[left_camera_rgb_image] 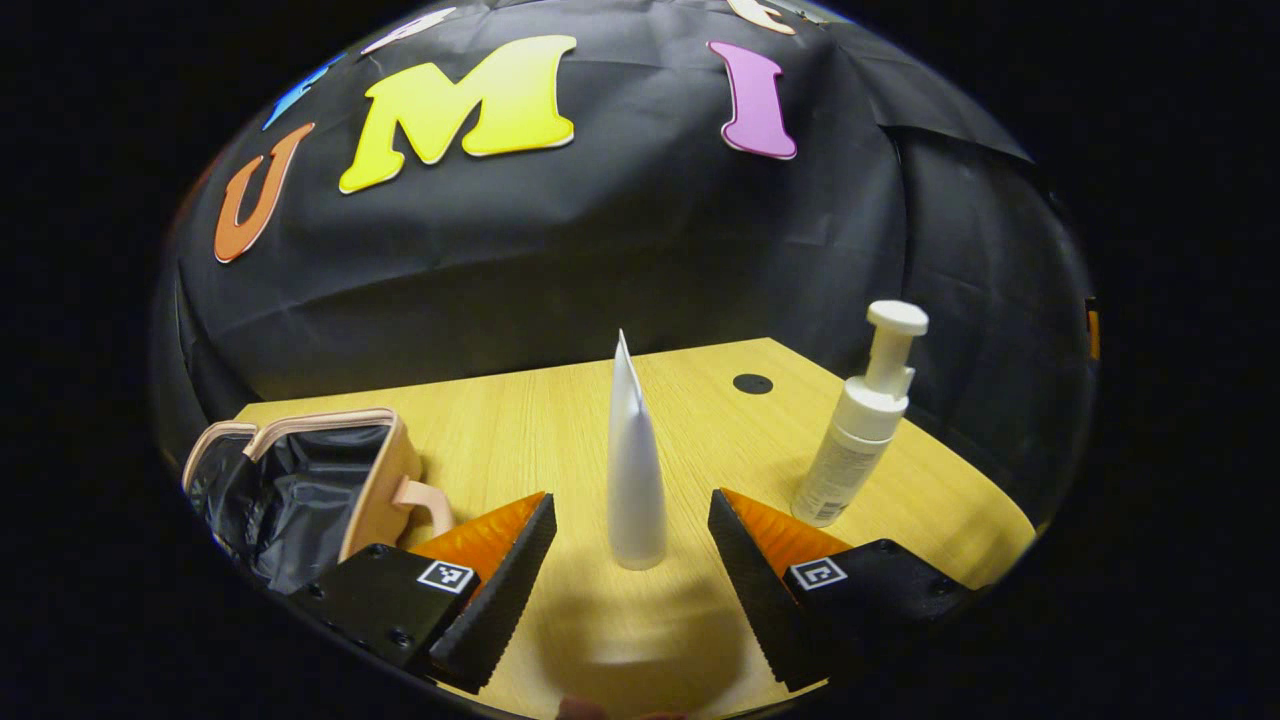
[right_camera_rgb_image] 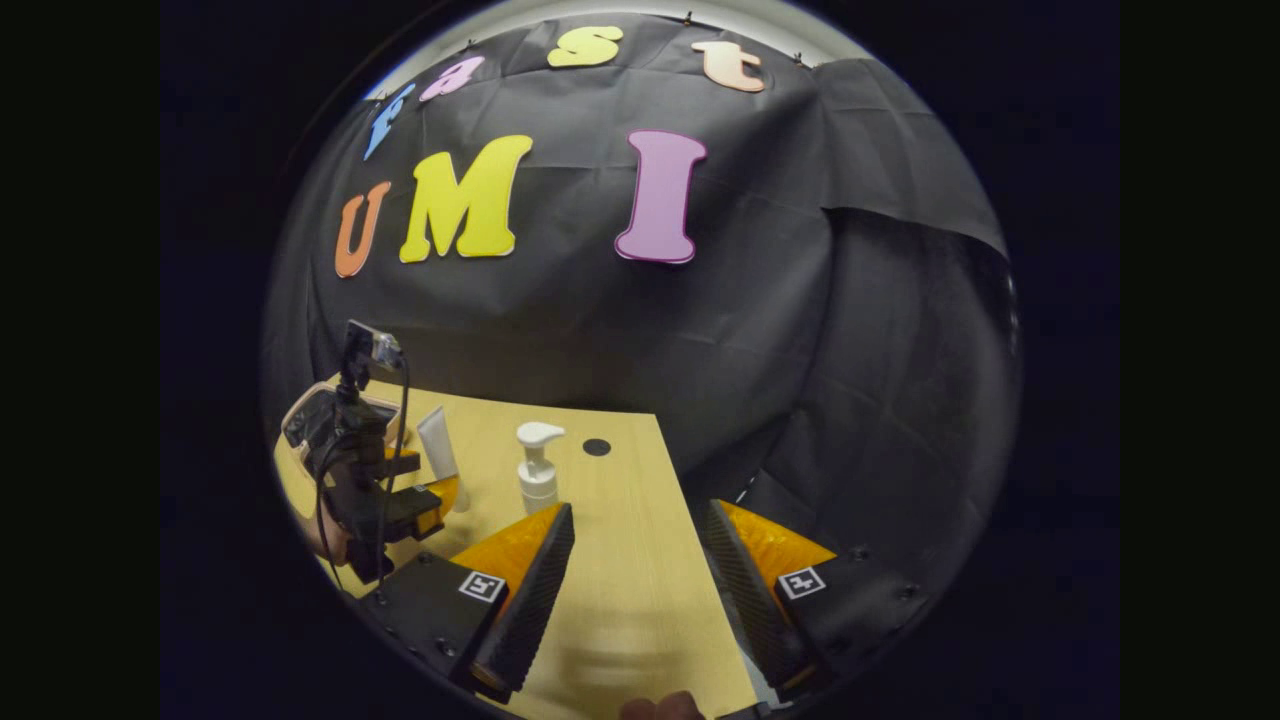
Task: First open the suitcase, pack the skin care products into it, and then close the suitcase.
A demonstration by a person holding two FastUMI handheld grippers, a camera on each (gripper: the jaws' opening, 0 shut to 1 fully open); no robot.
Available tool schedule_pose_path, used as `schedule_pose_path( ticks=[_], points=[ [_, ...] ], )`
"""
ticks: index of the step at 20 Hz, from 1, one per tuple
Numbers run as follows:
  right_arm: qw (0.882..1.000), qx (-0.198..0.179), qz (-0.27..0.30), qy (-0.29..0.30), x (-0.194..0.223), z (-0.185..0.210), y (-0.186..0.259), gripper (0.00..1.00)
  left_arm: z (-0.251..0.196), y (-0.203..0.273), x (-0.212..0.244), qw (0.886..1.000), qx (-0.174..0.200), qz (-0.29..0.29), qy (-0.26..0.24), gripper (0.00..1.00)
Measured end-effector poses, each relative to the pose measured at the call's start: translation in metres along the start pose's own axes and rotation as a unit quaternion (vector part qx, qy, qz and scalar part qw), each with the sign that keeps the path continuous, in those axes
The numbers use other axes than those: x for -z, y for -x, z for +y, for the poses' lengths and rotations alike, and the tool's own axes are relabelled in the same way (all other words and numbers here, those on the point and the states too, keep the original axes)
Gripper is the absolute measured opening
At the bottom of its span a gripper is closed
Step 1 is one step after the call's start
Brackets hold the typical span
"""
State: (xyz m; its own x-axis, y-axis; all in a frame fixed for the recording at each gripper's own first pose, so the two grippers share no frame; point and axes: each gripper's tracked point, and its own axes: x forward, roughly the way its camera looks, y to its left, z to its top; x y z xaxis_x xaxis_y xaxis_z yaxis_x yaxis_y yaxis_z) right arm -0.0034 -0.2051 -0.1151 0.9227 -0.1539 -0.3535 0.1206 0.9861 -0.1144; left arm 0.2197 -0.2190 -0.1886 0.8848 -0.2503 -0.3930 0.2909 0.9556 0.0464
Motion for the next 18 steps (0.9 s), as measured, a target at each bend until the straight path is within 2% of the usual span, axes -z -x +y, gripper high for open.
schedule_pose_path(
  ticks=[3, 4, 7, 8, 9, 11, 12, 15, 16, 18],
  points=[
    [1.0, 0.001, 0.006, 0.006, 0.004, -0.004, -0.006, 0.8, -0.003, -0.017, 0.019, 0.999, 0.01, 0.032, 0.008, 0.98],
    [1.0, 0.001, 0.008, 0.011, 0.006, -0.005, -0.008, 0.8, -0.006, -0.021, 0.025, 0.999, 0.015, 0.041, 0.016, 0.95],
    [1.0, -0.006, 0.022, 0.013, 0.02, -0.004, -0.014, 0.8, -0.002, -0.032, 0.03, 0.998, 0.014, 0.053, 0.018, 0.81],
    [1.0, -0.007, 0.025, 0.014, 0.025, -0.002, -0.015, 0.8, -0.001, -0.034, 0.03, 0.998, 0.015, 0.054, 0.015, 0.82],
    [0.999, -0.008, 0.027, 0.015, 0.029, 0.0, -0.016, 0.8, -0.001, -0.037, 0.029, 0.998, 0.018, 0.056, 0.008, 0.72],
    [0.999, -0.016, 0.034, 0.01, 0.035, 0.005, -0.023, 0.8, -0.006, -0.04, 0.03, 0.998, 0.027, 0.061, -0.002, 0.66],
    [0.999, -0.021, 0.038, 0.008, 0.039, 0.009, -0.028, 0.8, -0.008, -0.041, 0.029, 0.998, 0.028, 0.061, -0.007, 0.59],
    [0.998, -0.042, 0.044, -0.003, 0.051, 0.025, -0.047, 0.8, -0.012, -0.034, 0.028, 0.997, 0.042, 0.068, -0.002, 0.55],
    [0.998, -0.051, 0.044, -0.011, 0.053, 0.032, -0.055, 0.8, -0.01, -0.025, 0.02, 0.997, 0.04, 0.063, -0.001, 0.47],
    [0.996, -0.07, 0.044, -0.028, 0.057, 0.051, -0.072, 0.81, -0.004, -0.001, 0.001, 0.998, 0.034, 0.048, 0.006, 0.46]
  ],
)
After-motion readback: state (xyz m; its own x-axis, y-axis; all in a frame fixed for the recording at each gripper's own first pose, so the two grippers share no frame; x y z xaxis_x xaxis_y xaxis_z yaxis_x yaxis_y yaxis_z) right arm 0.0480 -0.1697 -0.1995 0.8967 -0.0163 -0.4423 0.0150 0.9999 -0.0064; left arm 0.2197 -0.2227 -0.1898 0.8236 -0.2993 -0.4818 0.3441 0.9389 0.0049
